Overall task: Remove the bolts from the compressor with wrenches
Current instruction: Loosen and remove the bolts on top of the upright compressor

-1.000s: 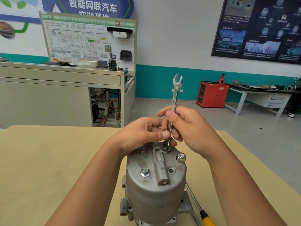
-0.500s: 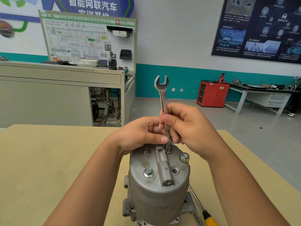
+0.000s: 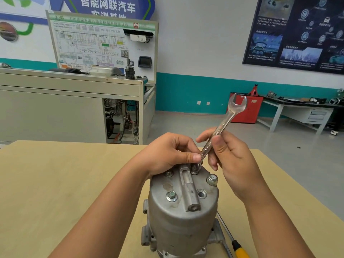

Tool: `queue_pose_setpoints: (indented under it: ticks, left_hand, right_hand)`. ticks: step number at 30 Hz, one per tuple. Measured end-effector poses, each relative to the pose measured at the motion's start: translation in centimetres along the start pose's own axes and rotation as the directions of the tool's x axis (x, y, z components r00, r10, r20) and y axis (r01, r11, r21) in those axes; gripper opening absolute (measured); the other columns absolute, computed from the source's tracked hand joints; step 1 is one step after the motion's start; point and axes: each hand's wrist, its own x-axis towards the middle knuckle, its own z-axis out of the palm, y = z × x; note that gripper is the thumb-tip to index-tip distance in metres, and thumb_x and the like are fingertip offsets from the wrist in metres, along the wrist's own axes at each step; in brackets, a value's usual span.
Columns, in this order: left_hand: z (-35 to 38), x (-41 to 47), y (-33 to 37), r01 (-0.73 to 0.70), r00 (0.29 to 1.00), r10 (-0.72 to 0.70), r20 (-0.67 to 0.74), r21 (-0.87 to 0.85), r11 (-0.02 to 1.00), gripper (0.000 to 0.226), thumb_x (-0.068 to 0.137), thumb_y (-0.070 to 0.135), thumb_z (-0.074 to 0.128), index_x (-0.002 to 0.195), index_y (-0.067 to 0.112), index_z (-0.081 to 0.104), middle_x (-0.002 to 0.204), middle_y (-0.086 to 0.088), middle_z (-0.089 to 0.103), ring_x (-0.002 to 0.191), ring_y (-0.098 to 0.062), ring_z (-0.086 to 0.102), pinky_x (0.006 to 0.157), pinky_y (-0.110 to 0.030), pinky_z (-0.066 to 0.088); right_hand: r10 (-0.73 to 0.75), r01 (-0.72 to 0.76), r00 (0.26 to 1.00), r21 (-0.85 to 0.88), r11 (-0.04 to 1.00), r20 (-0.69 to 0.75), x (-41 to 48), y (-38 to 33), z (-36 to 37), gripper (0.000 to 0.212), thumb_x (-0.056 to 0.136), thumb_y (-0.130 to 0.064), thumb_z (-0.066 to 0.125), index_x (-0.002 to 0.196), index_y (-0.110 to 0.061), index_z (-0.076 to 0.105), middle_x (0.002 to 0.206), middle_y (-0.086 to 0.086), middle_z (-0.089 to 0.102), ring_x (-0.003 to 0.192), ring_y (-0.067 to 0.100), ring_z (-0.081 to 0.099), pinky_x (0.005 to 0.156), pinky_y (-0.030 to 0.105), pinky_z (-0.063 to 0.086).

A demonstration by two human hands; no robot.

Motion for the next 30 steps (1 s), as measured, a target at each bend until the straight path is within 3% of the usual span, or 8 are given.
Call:
queue_pose_setpoints:
  ticks: [3, 7, 11, 15, 20, 25, 28, 30]
  left_hand:
    - [0.0, 0.0, -0.2, -0.012, 0.999, 0.011, -0.038, -0.028, 1.000, 0.018, 0.076, 0.012, 0.074, 0.063, 0.022, 0.065, 0.064, 0.004, 0.065, 0.062, -0.010, 0.057, 0.061, -0.018, 0.047]
    - [-0.3, 0.0, -0.4, 0.011, 1.000, -0.012, -0.009, -0.085, 0.996, 0.006, 0.073, 0.020, 0.071, 0.070, 0.018, 0.067, 0.066, 0.005, 0.067, 0.065, -0.007, 0.061, 0.066, -0.018, 0.048]
    - [-0.6, 0.1, -0.1, 0.070, 0.991, -0.056, 0.124, -0.108, 0.992, 0.025, 0.080, 0.019, 0.060, 0.098, 0.004, 0.068, 0.084, 0.004, 0.073, 0.084, -0.006, 0.068, 0.078, -0.016, 0.049]
    - [-0.8, 0.2, -0.3, 0.103, 0.983, -0.079, 0.166, -0.145, 0.984, 0.014, 0.088, 0.001, 0.054, 0.090, 0.007, 0.067, 0.083, 0.000, 0.072, 0.080, -0.008, 0.068, 0.075, -0.018, 0.050]
    - [-0.5, 0.1, -0.1, 0.031, 0.997, -0.026, 0.067, -0.080, 0.996, 0.024, 0.072, 0.017, 0.067, 0.082, -0.004, 0.065, 0.077, -0.004, 0.070, 0.073, -0.015, 0.064, 0.077, -0.028, 0.051]
    - [-0.6, -0.1, -0.3, 0.029, 0.998, -0.021, 0.053, -0.145, 0.989, 0.043, 0.065, 0.019, 0.072, 0.090, -0.015, 0.062, 0.084, -0.018, 0.063, 0.081, -0.028, 0.057, 0.083, -0.040, 0.046]
    - [-0.8, -0.1, -0.2, 0.031, 0.992, -0.007, 0.129, -0.180, 0.983, 0.009, 0.070, 0.013, 0.067, 0.077, 0.014, 0.072, 0.076, 0.002, 0.069, 0.075, -0.011, 0.064, 0.075, -0.023, 0.050]
    - [-0.9, -0.2, 0.0, 0.043, 0.982, -0.002, 0.191, -0.210, 0.977, 0.016, 0.075, 0.008, 0.062, 0.077, 0.020, 0.072, 0.075, 0.008, 0.071, 0.074, -0.003, 0.066, 0.072, -0.016, 0.050]
  right_hand:
    - [0.005, -0.010, 0.990, -0.030, 0.999, -0.143, 0.3, 0.2, 0.1, 0.021, 0.093, -0.018, 0.054, 0.092, -0.036, 0.065, 0.072, -0.008, 0.060, 0.049, 0.004, 0.045, 0.048, 0.016, 0.041]
    - [0.018, -0.010, 0.980, 0.045, 0.999, -0.196, 1.1, 0.0, 0.7, 0.024, 0.090, -0.002, 0.055, 0.085, -0.025, 0.057, 0.068, -0.003, 0.068, 0.041, 0.005, 0.045, 0.042, 0.017, 0.040]
    - [0.034, -0.028, 0.998, 0.119, 0.993, -0.053, 2.1, -0.1, 0.5, 0.014, 0.088, -0.004, 0.054, 0.083, -0.016, 0.057, 0.060, -0.006, 0.065, 0.055, 0.001, 0.057, 0.051, 0.011, 0.043]
    - [0.051, -0.067, 0.996, 0.229, 0.971, 0.073, 2.4, -0.1, 0.5, 0.008, 0.081, -0.021, 0.053, 0.083, -0.016, 0.059, 0.061, -0.003, 0.061, 0.061, 0.006, 0.056, 0.056, 0.014, 0.045]
    - [0.036, -0.034, 0.999, -0.104, 0.994, 0.019, 2.0, -0.3, 0.0, 0.019, 0.088, -0.018, 0.060, 0.089, -0.035, 0.070, 0.084, -0.008, 0.072, 0.087, 0.011, 0.064, 0.086, 0.031, 0.051]
    - [-0.018, 0.022, 1.000, -0.235, 0.972, 0.018, 1.8, -0.9, 0.5, 0.026, 0.087, -0.012, 0.062, 0.083, -0.037, 0.068, 0.084, -0.011, 0.070, 0.079, 0.006, 0.062, 0.072, 0.021, 0.049]
    - [-0.007, 0.014, 0.999, -0.192, 0.981, 0.032, 1.6, -0.8, 0.9, 0.020, 0.083, -0.019, 0.055, 0.079, -0.035, 0.067, 0.076, -0.013, 0.068, 0.071, 0.001, 0.060, 0.066, 0.015, 0.046]
    - [-0.009, 0.012, 0.999, -0.062, 0.998, 0.051, 1.2, -0.6, 1.2, 0.023, 0.081, -0.016, 0.052, 0.076, -0.033, 0.067, 0.068, -0.014, 0.066, 0.063, -0.002, 0.059, 0.060, 0.009, 0.043]
